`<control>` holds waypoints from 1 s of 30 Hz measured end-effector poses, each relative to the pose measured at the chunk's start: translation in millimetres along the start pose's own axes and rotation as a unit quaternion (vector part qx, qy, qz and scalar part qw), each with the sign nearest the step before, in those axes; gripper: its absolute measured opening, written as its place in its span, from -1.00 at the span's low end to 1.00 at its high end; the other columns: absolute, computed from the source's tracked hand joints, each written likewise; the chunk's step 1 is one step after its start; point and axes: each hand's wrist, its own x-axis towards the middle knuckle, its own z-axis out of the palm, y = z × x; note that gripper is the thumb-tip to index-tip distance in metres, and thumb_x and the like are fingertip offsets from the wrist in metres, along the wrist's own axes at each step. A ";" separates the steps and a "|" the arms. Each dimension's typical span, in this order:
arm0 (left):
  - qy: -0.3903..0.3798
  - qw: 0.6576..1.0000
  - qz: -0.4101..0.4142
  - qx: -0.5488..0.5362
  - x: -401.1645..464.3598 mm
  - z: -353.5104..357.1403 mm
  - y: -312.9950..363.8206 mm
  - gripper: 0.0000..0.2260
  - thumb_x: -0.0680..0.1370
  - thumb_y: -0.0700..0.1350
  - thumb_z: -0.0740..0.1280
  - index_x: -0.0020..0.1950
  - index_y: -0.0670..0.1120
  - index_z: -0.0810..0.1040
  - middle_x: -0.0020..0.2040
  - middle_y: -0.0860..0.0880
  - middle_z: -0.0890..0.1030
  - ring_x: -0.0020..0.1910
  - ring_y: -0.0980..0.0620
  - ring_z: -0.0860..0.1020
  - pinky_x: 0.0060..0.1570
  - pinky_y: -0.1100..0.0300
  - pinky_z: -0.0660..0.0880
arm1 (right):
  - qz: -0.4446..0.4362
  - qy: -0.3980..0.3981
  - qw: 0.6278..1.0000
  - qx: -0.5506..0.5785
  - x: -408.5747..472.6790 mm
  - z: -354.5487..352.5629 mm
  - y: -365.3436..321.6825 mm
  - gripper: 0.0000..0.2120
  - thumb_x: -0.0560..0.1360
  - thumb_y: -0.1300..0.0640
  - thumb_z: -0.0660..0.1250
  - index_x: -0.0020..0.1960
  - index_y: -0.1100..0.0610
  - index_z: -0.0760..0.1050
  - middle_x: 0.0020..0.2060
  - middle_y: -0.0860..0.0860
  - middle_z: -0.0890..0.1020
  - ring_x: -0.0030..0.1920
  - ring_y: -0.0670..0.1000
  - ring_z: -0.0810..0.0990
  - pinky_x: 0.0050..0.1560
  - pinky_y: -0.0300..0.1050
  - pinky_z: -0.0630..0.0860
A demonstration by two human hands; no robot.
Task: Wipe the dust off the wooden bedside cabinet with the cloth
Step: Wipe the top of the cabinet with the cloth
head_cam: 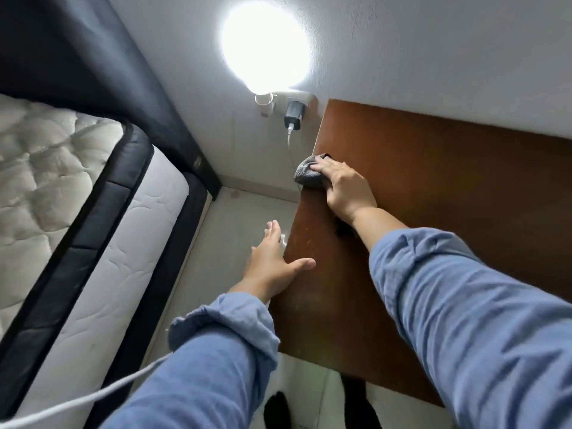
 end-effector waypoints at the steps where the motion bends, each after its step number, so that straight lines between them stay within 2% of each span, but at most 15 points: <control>1: -0.014 1.000 -0.006 0.011 -10.0 -0.9 -11.2 -0.03 0.41 0.12 0.46 0.57 -0.08 -0.13 0.58 -0.02 -0.05 0.55 0.03 -0.03 0.50 -0.05 0.03 | 0.009 -0.007 1.000 -0.005 0.0 -0.6 -2.3 -0.62 0.55 0.28 0.15 0.33 0.09 0.46 0.40 0.00 0.43 0.45 0.00 0.34 0.48 -0.07 0.15; 4: -0.020 0.999 -0.024 0.021 -26.8 0.4 -38.0 -0.02 0.40 0.14 0.46 0.57 -0.07 -0.12 0.58 -0.04 0.00 0.55 -0.02 0.04 0.49 -0.06 0.08 | 0.045 -0.012 0.999 0.004 -2.5 -1.9 -11.0 -0.55 0.51 0.34 0.14 0.34 0.06 0.44 0.43 -0.03 0.39 0.47 -0.04 0.29 0.50 -0.11 0.12; 7: 0.008 1.000 0.001 0.021 -31.4 2.7 -48.9 -0.04 0.41 0.16 0.44 0.57 -0.08 -0.11 0.58 -0.04 0.01 0.54 -0.01 0.06 0.49 -0.05 0.08 | 0.074 0.029 0.996 0.035 -31.3 9.6 -31.8 -0.57 0.49 0.34 0.18 0.31 0.08 0.48 0.40 -0.01 0.43 0.44 -0.02 0.33 0.47 -0.13 0.19; 13: 0.000 1.000 0.015 0.017 -28.1 1.7 -48.8 -0.04 0.41 0.11 0.45 0.56 -0.13 -0.11 0.58 -0.08 -0.01 0.55 0.01 0.01 0.49 -0.04 0.05 | 0.036 0.049 0.996 0.061 -130.6 42.9 -79.4 -0.65 0.48 0.27 0.22 0.23 0.12 0.56 0.31 0.03 0.53 0.38 0.03 0.44 0.44 -0.05 0.28; 18: 0.030 0.999 0.032 0.001 -43.3 8.6 -50.5 -0.06 0.42 0.08 0.44 0.56 -0.12 -0.10 0.58 -0.08 0.02 0.55 0.02 0.04 0.48 0.00 0.07 | 0.052 0.041 0.996 0.052 -143.5 47.8 -87.7 -0.63 0.48 0.26 0.20 0.25 0.12 0.54 0.32 0.03 0.52 0.38 0.03 0.43 0.44 -0.06 0.28; 22: 0.004 0.997 0.068 0.038 -80.1 14.8 -69.3 0.06 0.32 0.26 0.45 0.57 -0.07 -0.11 0.58 0.00 -0.01 0.55 0.09 -0.03 0.51 0.02 -0.06 | 0.047 0.048 0.997 0.041 -140.5 43.7 -89.9 -0.66 0.51 0.25 0.21 0.24 0.13 0.54 0.31 0.05 0.53 0.37 0.05 0.45 0.42 -0.02 0.31; 25: -0.025 0.992 0.075 0.101 -104.7 17.1 -91.0 0.11 0.27 0.31 0.45 0.57 -0.04 -0.15 0.58 0.06 -0.06 0.54 0.16 -0.06 0.51 0.01 -0.09 | 0.053 0.035 0.998 0.028 -142.7 41.4 -93.1 -0.66 0.53 0.24 0.20 0.27 0.12 0.52 0.35 0.03 0.49 0.40 0.04 0.41 0.45 0.00 0.25; 28: -0.012 0.985 0.074 0.156 -111.1 19.6 -106.5 0.01 0.36 0.25 0.42 0.57 -0.04 -0.12 0.58 0.07 -0.03 0.54 0.14 -0.01 0.51 0.02 -0.03 | 0.054 0.022 0.998 0.013 -143.3 41.6 -93.9 -0.65 0.55 0.24 0.19 0.30 0.09 0.49 0.38 0.00 0.45 0.43 0.00 0.35 0.46 -0.04 0.15; 30: 0.046 0.984 0.072 0.159 -107.4 21.2 -109.7 -0.14 0.44 0.12 0.40 0.57 -0.02 -0.04 0.57 0.06 0.07 0.53 0.12 0.10 0.49 0.06 0.06 | 0.052 0.018 0.998 0.006 -142.6 40.6 -93.8 -0.64 0.55 0.24 0.18 0.31 0.08 0.48 0.39 -0.01 0.44 0.44 -0.01 0.34 0.46 -0.06 0.14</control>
